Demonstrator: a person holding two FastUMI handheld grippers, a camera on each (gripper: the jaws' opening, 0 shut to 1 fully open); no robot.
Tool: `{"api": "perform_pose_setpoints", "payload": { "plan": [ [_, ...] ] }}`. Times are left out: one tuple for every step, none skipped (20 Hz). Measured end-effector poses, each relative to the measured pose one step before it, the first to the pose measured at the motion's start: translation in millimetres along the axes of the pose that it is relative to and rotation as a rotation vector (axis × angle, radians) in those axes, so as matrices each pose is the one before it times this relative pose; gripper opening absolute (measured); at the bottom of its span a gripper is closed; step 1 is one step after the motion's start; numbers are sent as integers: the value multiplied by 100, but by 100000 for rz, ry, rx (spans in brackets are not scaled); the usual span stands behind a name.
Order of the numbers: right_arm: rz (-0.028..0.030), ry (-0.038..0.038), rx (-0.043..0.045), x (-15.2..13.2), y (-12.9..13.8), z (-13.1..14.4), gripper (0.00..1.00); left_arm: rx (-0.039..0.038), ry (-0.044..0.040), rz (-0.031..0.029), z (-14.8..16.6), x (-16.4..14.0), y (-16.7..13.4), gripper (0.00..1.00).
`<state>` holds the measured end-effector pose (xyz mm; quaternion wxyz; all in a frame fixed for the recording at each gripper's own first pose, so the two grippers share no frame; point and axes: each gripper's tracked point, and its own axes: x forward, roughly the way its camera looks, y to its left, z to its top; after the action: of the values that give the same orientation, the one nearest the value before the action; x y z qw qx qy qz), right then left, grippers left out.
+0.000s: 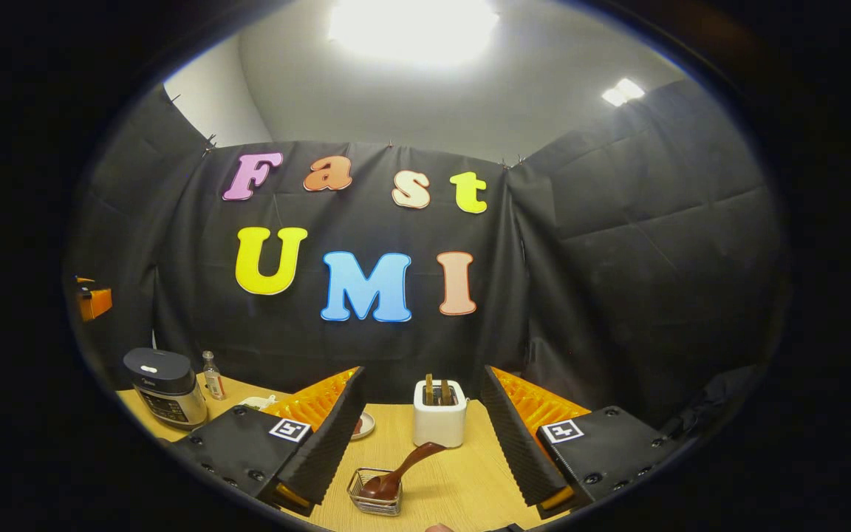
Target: Close the left gripper, press the button to open the rice cooker; take a wooden spoon from the chopstick holder with the right hand, scoop a spoonful of rice and pour it into the rice cooker, then put the wooden spoon back into the chopstick holder.
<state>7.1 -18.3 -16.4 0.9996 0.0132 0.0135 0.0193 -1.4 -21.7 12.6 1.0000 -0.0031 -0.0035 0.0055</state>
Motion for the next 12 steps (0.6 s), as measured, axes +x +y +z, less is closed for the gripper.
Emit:
{"api": "perform_pose_setpoints", "payload": {
  "plan": [
    [489, 234, 103, 67, -98, -77, 98, 152, 103, 795, 10, 53, -57, 89],
    [533, 124, -200, -18, -222, -220, 98, -426, 432, 221, -21, -30, -175, 82],
    [449, -207, -370, 66, -251, -54, 98, -698, 1262, -658, -149, 33, -592, 75],
    [659, -434, -105, -41, -237, -33, 98, -428, 1002, 18, -173, -33, -327, 75],
    [864, -371, 290, 67, -131, 42, 98, 274, -228, 1900, 249, -39, 193, 75],
    [1078, -127, 596, 184, -81, -232, 98, 301, -574, 2141, 50, 54, 269, 61],
    [1064, 422, 776, 143, -101, -215, 98, 223, 62, 34, 209, 5, -440, 47],
    [1331, 558, 930, 162, -62, -339, 98, 814, -33, 228, 68, -52, -362, 41],
    [1112, 686, 509, 158, -10, -284, 98, 1687, -646, 1238, 282, 155, -226, 36],
    [829, 443, -244, 178, -55, -233, 97, 1014, 115, 497, 176, 23, 315, 30],
    [497, -235, -609, 63, 22, 159, 98, 349, 608, -405, -41, 433, 133, 25],
    [293, -527, -693, 87, 111, 205, 97, 488, 117, 2130, -100, 481, 534, 19]
  ]
}}
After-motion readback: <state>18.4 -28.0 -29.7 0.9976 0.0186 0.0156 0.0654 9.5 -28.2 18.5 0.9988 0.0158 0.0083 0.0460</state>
